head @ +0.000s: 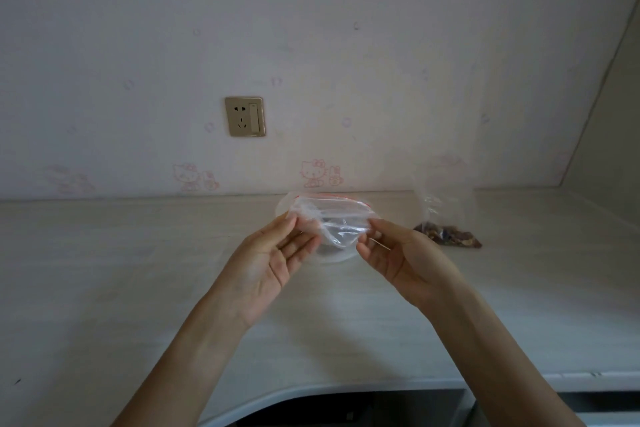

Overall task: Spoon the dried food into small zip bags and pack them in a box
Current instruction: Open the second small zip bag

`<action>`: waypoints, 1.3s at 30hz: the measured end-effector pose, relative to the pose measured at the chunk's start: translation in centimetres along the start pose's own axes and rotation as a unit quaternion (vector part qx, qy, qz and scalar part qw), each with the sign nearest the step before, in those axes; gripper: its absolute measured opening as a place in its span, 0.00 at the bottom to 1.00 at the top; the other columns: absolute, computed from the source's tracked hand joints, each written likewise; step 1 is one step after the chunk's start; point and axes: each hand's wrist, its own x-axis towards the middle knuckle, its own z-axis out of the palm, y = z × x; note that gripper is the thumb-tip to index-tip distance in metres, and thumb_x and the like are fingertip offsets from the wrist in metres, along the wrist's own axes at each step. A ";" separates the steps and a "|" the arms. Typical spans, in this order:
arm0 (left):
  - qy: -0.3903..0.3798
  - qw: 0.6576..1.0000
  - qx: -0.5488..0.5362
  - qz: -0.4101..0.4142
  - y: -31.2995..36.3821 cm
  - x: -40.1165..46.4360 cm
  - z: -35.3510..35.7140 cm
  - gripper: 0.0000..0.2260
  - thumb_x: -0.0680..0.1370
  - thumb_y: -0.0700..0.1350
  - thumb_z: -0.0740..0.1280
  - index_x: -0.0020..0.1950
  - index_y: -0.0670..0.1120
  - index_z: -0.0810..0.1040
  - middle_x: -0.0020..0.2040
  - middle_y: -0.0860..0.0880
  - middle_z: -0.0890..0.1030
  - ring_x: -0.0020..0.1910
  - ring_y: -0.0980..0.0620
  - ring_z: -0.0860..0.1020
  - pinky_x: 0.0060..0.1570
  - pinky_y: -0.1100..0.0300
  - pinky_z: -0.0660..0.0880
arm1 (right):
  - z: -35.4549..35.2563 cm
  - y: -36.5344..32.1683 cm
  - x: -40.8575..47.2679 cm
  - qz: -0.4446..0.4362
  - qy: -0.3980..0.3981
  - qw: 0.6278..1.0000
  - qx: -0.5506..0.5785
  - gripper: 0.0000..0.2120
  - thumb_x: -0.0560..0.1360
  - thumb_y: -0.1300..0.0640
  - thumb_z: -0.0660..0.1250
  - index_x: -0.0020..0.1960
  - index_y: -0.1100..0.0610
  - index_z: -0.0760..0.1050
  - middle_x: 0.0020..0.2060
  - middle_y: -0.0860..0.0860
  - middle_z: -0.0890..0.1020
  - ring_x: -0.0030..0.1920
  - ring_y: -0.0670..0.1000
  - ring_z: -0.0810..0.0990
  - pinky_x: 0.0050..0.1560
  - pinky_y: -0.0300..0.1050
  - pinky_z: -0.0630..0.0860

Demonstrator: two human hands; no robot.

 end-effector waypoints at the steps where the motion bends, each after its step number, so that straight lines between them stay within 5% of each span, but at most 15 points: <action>1: 0.012 0.999 -0.031 -0.018 -0.1 0.0 0.1 0.07 0.75 0.40 0.70 0.44 0.40 0.88 0.48 0.42 0.87 0.49 0.48 0.87 0.49 0.54 0.85 | 0.3 -0.1 -0.1 -0.005 -0.007 1.000 0.002 0.10 0.77 0.65 0.70 0.38 0.62 0.86 0.34 0.55 0.81 0.35 0.51 0.84 0.39 0.43 0.83; 4: 0.030 0.993 -0.089 -0.069 -0.2 0.0 0.4 0.07 0.75 0.39 0.69 0.44 0.38 0.86 0.44 0.42 0.86 0.44 0.47 0.87 0.46 0.50 0.86 | 1.1 -0.3 -0.1 -0.015 -0.024 0.999 0.028 0.08 0.79 0.65 0.68 0.43 0.63 0.84 0.35 0.54 0.81 0.35 0.51 0.84 0.38 0.43 0.83; 11: 0.057 0.993 -0.036 -0.096 -0.1 0.1 0.7 0.02 0.70 0.41 0.69 0.39 0.43 0.78 0.35 0.48 0.78 0.33 0.51 0.77 0.39 0.55 0.79 | 2.1 -0.3 -0.7 0.011 -0.081 0.996 0.024 0.10 0.72 0.62 0.63 0.52 0.65 0.76 0.41 0.59 0.76 0.39 0.55 0.79 0.41 0.51 0.84; 13: 0.053 0.993 -0.032 -0.106 0.0 0.1 0.7 0.03 0.69 0.42 0.67 0.40 0.44 0.77 0.37 0.46 0.81 0.34 0.49 0.79 0.41 0.54 0.78 | 2.1 0.0 -0.8 0.016 -0.075 0.997 0.017 0.13 0.74 0.63 0.61 0.57 0.65 0.74 0.44 0.62 0.70 0.40 0.54 0.74 0.36 0.49 0.82; 15: 0.033 0.991 -0.043 -0.124 -0.1 0.0 0.8 0.05 0.69 0.42 0.66 0.42 0.43 0.78 0.36 0.45 0.82 0.33 0.49 0.81 0.47 0.53 0.76 | 2.2 0.0 -0.8 0.016 -0.054 0.998 0.008 0.09 0.75 0.64 0.62 0.51 0.66 0.78 0.46 0.63 0.74 0.39 0.54 0.75 0.33 0.47 0.80; 18: 0.002 0.990 -0.059 -0.129 -0.5 -0.1 0.7 0.15 0.69 0.43 0.67 0.54 0.39 0.80 0.49 0.40 0.84 0.42 0.45 0.83 0.52 0.51 0.78 | 2.0 0.0 -1.0 0.007 -0.065 0.998 0.007 0.06 0.75 0.63 0.67 0.46 0.64 0.82 0.44 0.61 0.80 0.40 0.55 0.80 0.34 0.47 0.80; 21: -0.056 0.996 -0.008 -0.075 -0.4 -0.3 0.5 0.27 0.65 0.43 0.72 0.65 0.39 0.80 0.60 0.38 0.83 0.54 0.45 0.83 0.57 0.52 0.79 | 1.5 0.0 -1.0 -0.038 -0.132 0.987 -0.084 0.10 0.73 0.62 0.71 0.54 0.61 0.84 0.48 0.58 0.84 0.48 0.54 0.83 0.46 0.46 0.81; 26: 0.025 0.967 0.243 0.070 -1.1 -0.3 1.1 0.26 0.57 0.46 0.78 0.51 0.35 0.85 0.48 0.42 0.83 0.49 0.46 0.78 0.56 0.52 0.76 | 1.1 0.3 -1.1 -0.102 -0.079 0.972 -0.198 0.18 0.67 0.70 0.76 0.54 0.64 0.75 0.47 0.59 0.82 0.48 0.55 0.82 0.50 0.47 0.78; 28: 0.078 0.954 0.271 0.104 -1.5 -0.3 1.4 0.19 0.55 0.47 0.78 0.43 0.42 0.87 0.41 0.45 0.82 0.43 0.49 0.77 0.52 0.52 0.75 | 1.4 0.4 -1.1 -0.114 -0.060 0.970 -0.207 0.09 0.71 0.74 0.71 0.44 0.63 0.76 0.42 0.56 0.83 0.45 0.53 0.83 0.49 0.48 0.79; 30: 0.100 0.937 0.310 0.130 -1.6 -0.4 1.6 0.13 0.55 0.48 0.78 0.38 0.48 0.86 0.36 0.51 0.83 0.36 0.55 0.78 0.45 0.59 0.76 | 1.5 0.5 -1.1 -0.119 -0.039 0.971 -0.205 0.16 0.72 0.77 0.68 0.35 0.58 0.77 0.39 0.55 0.84 0.43 0.54 0.83 0.50 0.50 0.80; 34: 0.140 0.894 0.375 0.201 -2.0 -0.4 1.3 0.15 0.60 0.43 0.77 0.33 0.46 0.70 0.31 0.53 0.72 0.31 0.55 0.68 0.29 0.67 0.66 | 1.8 0.6 -1.3 -0.120 -0.040 0.966 -0.225 0.13 0.73 0.76 0.69 0.40 0.60 0.78 0.44 0.60 0.84 0.46 0.57 0.83 0.52 0.52 0.81; 39: 0.135 0.904 0.358 0.192 -1.9 -0.4 1.5 0.12 0.64 0.47 0.75 0.33 0.51 0.71 0.32 0.52 0.72 0.34 0.54 0.71 0.37 0.58 0.73 | 2.3 0.6 -1.3 -0.121 -0.004 0.965 -0.233 0.07 0.71 0.68 0.77 0.45 0.62 0.80 0.43 0.55 0.86 0.45 0.53 0.86 0.51 0.49 0.83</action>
